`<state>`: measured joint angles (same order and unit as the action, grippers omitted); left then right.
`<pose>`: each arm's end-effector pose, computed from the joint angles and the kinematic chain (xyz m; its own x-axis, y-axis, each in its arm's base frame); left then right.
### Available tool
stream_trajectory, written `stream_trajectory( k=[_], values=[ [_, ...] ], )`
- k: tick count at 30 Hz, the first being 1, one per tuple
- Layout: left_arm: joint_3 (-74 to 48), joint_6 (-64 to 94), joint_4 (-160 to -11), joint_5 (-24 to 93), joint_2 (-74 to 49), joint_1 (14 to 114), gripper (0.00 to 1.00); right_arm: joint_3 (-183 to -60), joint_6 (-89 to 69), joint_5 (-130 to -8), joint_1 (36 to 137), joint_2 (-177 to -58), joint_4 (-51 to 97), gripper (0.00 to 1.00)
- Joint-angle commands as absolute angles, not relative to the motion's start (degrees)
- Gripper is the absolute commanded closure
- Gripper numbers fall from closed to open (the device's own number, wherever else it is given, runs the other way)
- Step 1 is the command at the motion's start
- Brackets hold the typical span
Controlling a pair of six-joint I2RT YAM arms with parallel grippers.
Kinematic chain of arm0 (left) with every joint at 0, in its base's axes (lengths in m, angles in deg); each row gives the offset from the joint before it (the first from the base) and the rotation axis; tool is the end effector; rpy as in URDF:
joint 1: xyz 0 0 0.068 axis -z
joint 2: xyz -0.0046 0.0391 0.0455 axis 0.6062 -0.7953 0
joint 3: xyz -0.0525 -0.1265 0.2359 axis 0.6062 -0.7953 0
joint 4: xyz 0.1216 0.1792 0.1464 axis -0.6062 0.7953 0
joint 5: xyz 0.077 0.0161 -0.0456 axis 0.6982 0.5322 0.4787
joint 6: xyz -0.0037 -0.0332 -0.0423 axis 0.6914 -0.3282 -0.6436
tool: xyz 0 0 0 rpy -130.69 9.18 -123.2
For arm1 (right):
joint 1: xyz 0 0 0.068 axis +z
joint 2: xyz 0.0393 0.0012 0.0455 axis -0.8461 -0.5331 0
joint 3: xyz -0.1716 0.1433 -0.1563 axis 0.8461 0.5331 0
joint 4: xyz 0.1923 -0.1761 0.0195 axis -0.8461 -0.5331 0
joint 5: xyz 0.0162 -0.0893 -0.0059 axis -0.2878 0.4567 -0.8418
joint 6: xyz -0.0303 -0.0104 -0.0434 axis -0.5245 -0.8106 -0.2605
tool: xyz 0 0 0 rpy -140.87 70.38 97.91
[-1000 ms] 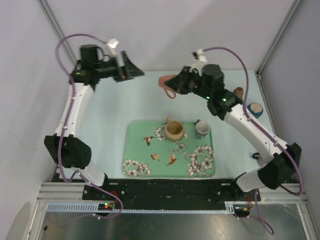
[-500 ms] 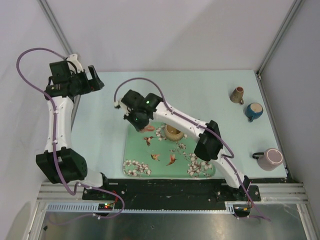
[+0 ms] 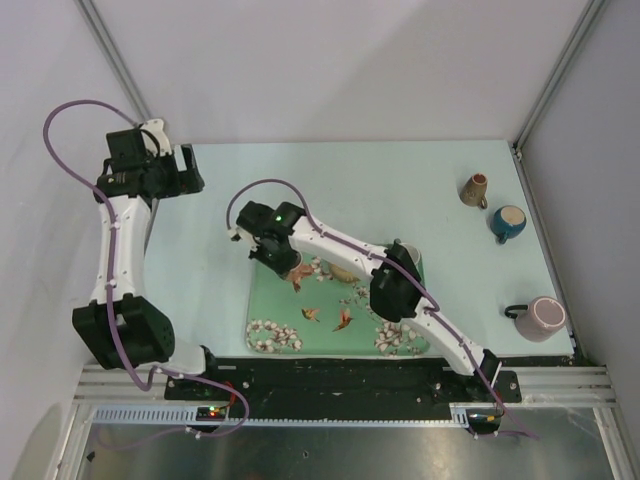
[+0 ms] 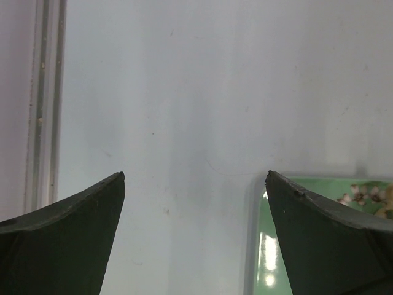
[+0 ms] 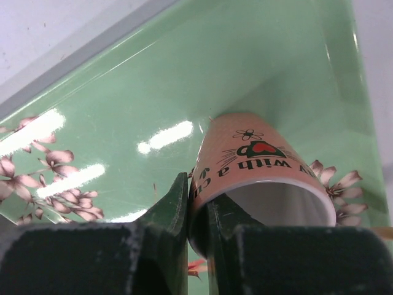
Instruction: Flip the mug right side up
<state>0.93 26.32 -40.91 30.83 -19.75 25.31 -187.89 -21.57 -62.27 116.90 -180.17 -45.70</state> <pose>0.3087 0.0582 0.3789 -0.6193 -0.1381 -0.7729 -0.0498 0.9893 -0.1370 0.2642 0.4432 0.2188 -0.4086 -0.8503 -0.3317 -0.8998 0.4362 -0.0101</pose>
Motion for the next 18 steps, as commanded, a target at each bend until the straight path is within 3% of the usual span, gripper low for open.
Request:
stream_trajectory(
  k=[1, 8, 11, 18],
  values=[
    [0.6, 30.8, -41.7, 34.8, -16.4, 27.9, 0.00, -189.1, -22.5, -65.2, 117.2, -179.9, -47.9, 0.77],
    [1.8, 32.0, -41.6, 36.4, -15.9, 30.4, 0.00, -189.4, -20.6, -65.2, 116.8, -172.8, -46.0, 0.09],
    [2.4, 32.7, -41.5, 36.8, -15.7, 31.4, 0.00, -188.4, -19.3, -65.8, 116.3, -166.3, -42.8, 0.02],
    [3.0, 33.6, -41.4, 37.5, -15.6, 33.5, 0.00, -177.1, -18.3, -70.4, 108.2, -145.9, -35.9, 0.01]
  ],
)
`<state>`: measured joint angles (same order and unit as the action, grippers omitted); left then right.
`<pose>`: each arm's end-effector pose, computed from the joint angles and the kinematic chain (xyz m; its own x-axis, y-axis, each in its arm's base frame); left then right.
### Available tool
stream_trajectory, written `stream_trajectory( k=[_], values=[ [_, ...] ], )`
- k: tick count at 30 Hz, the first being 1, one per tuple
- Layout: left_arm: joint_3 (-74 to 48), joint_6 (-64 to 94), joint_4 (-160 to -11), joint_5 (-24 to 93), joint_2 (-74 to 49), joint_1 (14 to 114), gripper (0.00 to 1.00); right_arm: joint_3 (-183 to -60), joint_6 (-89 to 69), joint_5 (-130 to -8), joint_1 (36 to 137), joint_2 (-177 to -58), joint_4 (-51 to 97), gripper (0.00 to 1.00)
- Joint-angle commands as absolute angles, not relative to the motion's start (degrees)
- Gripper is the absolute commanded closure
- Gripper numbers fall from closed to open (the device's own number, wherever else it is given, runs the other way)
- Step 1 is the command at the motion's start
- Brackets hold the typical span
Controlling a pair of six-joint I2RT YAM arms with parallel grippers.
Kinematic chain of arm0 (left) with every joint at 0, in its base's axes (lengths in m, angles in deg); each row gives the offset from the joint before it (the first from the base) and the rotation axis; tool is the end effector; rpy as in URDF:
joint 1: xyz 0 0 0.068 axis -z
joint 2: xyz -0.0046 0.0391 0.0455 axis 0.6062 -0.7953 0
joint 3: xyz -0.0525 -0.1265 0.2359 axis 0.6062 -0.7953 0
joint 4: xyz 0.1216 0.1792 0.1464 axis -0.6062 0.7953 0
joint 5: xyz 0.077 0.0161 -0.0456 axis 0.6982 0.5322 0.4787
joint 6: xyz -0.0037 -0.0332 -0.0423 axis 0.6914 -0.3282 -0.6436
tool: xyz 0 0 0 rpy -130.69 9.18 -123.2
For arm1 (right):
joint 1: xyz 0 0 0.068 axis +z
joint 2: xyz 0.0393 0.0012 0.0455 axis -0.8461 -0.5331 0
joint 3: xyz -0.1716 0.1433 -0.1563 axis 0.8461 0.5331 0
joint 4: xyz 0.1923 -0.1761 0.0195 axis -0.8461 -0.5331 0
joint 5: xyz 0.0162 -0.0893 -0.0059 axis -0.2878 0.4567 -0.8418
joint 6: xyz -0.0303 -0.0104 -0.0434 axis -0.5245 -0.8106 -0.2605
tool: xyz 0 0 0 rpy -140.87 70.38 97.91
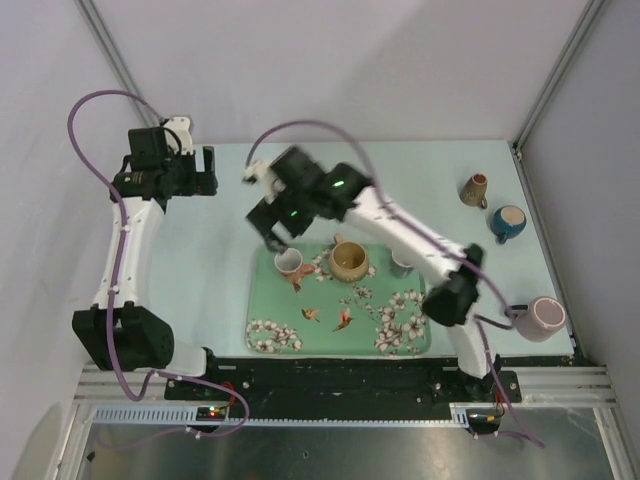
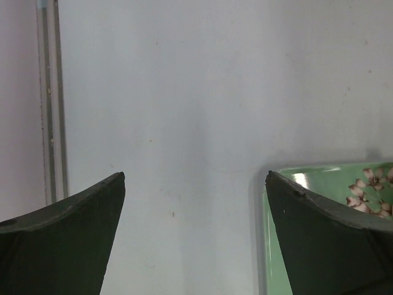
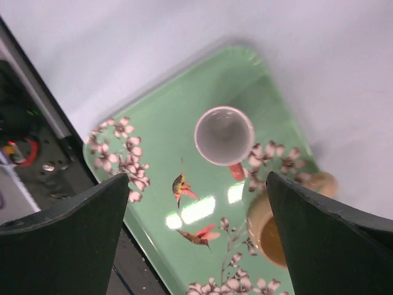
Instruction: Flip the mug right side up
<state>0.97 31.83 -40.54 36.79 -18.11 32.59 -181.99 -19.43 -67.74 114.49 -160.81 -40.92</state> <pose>0.3056 0.0216 0.3866 -0.6109 0.0389 -0.7907 0.0560 0.9984 0.0058 0.2511 0.3898 0.3534 -0.3922 -0.6852 -0.6137 -0.8889 0.4540 0.0612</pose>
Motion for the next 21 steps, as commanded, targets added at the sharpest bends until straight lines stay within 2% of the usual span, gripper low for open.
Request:
stream_trajectory(
  k=[1, 5, 10, 15, 18, 21],
  values=[
    [3.0, 33.3, -41.3, 37.2, -15.4, 33.5, 0.00, -173.3, -18.5, -69.9, 105.0, -143.1, -35.0, 0.01],
    [2.4, 33.0, -41.2, 34.6, -14.9, 33.9, 0.00, -158.1, -20.0, -70.2, 88.4, -132.0, -32.4, 0.01],
    [1.2, 33.5, -40.9, 33.7, -14.6, 34.8, 0.00, -144.6, -25.0, -68.1, 68.5, -127.9, -26.9, 0.07],
    [-0.2, 34.3, -40.9, 34.3, -14.4, 35.0, 0.00, -138.6, -30.9, -69.5, 54.2, -131.7, -22.4, 0.11],
    [-0.6, 34.9, -40.9, 34.7, -14.5, 35.0, 0.00, -139.0, -32.2, -69.4, 48.1, -136.5, -20.7, 0.18],
    [-1.0, 35.6, -40.9, 35.4, -14.7, 34.9, 0.00, -139.8, -34.8, -70.7, 45.5, -141.7, -18.8, 0.20]
  ],
)
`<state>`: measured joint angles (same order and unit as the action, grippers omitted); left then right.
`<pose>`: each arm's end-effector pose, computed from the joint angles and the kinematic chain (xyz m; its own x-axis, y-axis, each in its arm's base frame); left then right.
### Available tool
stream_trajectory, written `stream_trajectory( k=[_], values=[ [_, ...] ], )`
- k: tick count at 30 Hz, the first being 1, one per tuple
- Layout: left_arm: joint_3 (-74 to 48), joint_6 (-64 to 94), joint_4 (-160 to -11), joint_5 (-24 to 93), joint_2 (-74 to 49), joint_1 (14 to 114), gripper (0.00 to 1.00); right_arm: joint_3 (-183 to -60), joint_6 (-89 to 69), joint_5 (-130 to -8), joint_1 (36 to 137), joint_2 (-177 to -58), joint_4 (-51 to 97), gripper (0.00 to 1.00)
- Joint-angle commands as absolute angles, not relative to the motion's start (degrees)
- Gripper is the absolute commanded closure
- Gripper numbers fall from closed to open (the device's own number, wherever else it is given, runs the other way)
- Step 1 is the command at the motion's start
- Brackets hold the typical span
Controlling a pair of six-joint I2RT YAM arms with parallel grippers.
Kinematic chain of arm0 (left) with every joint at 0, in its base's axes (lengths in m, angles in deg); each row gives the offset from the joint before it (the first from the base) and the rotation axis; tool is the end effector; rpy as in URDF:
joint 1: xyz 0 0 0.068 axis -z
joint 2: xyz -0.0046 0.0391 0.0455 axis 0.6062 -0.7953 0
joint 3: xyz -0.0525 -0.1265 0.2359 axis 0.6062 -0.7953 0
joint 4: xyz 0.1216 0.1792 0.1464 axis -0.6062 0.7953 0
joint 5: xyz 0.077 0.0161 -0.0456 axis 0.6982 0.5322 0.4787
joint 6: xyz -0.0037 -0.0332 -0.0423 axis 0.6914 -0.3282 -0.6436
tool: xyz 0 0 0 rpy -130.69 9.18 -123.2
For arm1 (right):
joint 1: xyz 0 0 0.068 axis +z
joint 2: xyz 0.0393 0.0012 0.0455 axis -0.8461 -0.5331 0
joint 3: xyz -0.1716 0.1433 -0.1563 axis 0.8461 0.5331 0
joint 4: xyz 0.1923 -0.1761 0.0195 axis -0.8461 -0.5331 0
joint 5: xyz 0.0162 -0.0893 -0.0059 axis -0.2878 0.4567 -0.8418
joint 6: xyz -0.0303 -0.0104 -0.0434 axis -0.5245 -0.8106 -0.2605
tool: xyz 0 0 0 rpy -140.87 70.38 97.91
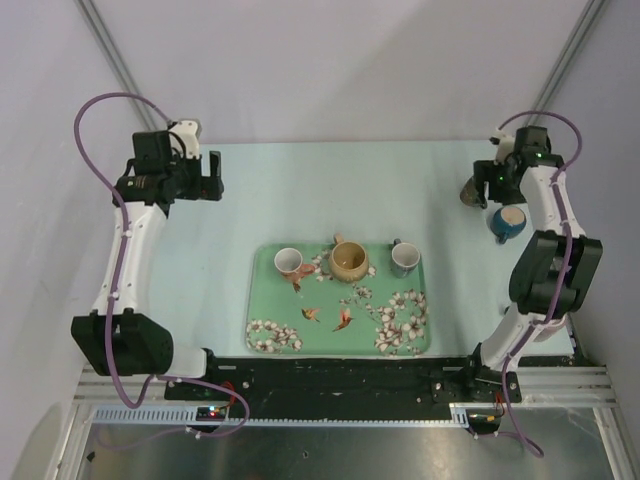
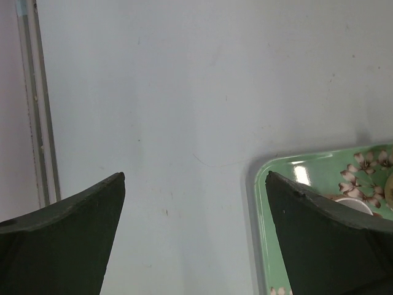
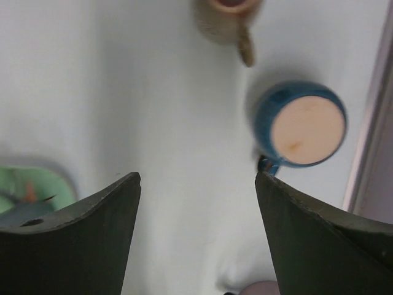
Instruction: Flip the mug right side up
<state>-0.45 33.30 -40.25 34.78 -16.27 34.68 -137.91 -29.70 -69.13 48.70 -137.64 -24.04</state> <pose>0.2974 0.0088 0.3872 -0.6016 0.0864 -0.7941 0.1354 0.9908 0.0052 0.3796 -0.0556 0.3019 -0.8198 -0.0955 -0.5646 -0.1074 0.9941 -0.0122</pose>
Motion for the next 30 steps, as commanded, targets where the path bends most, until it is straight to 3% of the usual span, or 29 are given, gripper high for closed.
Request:
stream_trajectory(
  k=[1, 7, 15, 23, 28, 30],
  values=[
    [-1.1, 35.7, -40.9, 35.6, -14.8, 34.9, 0.00, -139.7, -36.5, -70.0, 45.4, -143.4, -17.4, 0.21],
    [-1.4, 37.4, -40.5, 38.4, -14.8, 35.2, 0.00, -141.0, -43.4, -65.7, 45.6, -151.0, -10.2, 0.25],
    [-0.1, 41.1, -39.1, 43.2, -17.0, 36.4, 0.00, -150.0, -43.7, -63.5, 45.7, -162.9, -10.6, 0.41],
    [2.4, 44.7, -38.0, 48.9, -20.5, 39.6, 0.00, -154.5, -44.7, -66.9, 46.1, -168.1, -10.4, 0.49],
    [3.3, 46.8, -37.8, 52.1, -22.4, 42.8, 0.00, -156.2, -45.6, -67.1, 46.9, -168.8, -10.2, 0.71],
    [3.4, 46.6, -37.6, 51.2, -22.7, 43.4, 0.00, -156.4, -46.0, -67.2, 47.0, -168.5, -10.3, 0.90]
  ],
)
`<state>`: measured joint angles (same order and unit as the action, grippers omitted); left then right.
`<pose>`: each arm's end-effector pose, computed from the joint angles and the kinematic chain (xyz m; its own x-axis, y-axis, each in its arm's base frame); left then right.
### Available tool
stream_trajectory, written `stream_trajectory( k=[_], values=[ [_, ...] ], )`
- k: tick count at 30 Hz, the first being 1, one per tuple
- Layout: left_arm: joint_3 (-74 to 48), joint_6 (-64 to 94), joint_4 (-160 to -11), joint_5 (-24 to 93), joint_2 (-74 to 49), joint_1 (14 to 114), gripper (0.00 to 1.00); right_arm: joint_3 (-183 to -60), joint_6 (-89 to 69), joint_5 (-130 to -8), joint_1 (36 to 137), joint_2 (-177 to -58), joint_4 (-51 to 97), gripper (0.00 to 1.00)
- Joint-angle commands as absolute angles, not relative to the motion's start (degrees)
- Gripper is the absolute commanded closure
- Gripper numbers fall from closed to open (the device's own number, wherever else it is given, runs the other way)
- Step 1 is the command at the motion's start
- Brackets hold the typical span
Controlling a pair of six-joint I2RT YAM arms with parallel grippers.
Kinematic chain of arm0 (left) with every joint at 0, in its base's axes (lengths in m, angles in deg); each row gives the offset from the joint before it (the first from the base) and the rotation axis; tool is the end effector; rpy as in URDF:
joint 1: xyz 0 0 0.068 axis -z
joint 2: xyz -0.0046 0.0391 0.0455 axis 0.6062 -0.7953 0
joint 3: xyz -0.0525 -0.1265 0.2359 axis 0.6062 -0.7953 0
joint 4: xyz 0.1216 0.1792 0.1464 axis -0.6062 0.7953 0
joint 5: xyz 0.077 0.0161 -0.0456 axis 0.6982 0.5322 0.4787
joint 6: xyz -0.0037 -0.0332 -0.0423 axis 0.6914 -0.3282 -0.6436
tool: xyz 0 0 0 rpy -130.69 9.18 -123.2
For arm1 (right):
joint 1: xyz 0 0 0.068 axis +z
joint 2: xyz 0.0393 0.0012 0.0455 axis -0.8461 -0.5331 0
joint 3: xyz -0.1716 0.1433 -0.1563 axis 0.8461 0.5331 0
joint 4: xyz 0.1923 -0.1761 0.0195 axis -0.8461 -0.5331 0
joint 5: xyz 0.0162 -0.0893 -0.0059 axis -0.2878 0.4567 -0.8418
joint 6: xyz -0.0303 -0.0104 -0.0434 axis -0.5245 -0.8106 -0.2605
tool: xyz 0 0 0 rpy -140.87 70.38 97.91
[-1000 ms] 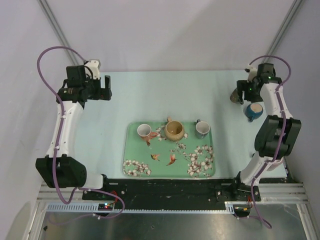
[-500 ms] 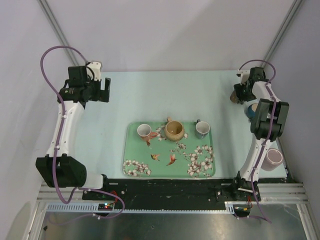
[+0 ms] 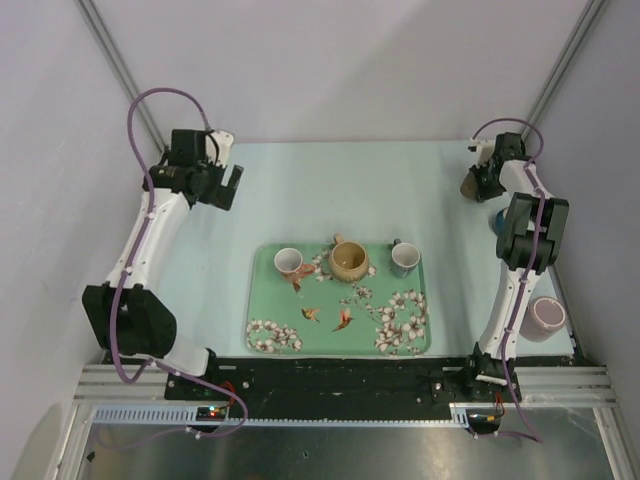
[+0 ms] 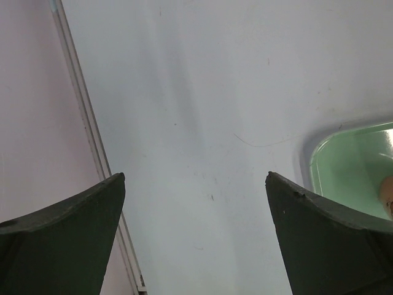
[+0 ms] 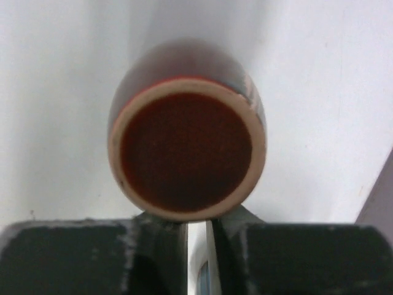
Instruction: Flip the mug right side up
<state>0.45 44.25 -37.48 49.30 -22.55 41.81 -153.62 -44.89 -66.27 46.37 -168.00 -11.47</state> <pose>0.3217 -0.0212 0.3565 -0.6838 0.3545 -0.6377 0.2166 0.9333 0.2865 0.4919 -0.0960 0.1736 -0.8081 -0.3177 -0.4960 -0.2622 0.9481 -0.1801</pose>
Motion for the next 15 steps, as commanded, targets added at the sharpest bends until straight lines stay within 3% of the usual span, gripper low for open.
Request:
stream_trajectory(
  k=[1, 7, 15],
  values=[
    [3.5, 46.3, -37.4, 50.6, -22.7, 43.5, 0.00, -156.4, -46.0, -67.1, 46.9, -168.3, -10.2, 0.95],
    [7.0, 43.9, -34.6, 41.8, -22.3, 43.6, 0.00, -156.7, -42.4, -66.5, 47.9, -163.0, -10.2, 1.00],
    [19.1, 34.3, -30.1, 6.5, -21.4, 43.6, 0.00, -154.7, -27.2, -72.6, 57.7, -140.4, -4.9, 1.00]
  ],
)
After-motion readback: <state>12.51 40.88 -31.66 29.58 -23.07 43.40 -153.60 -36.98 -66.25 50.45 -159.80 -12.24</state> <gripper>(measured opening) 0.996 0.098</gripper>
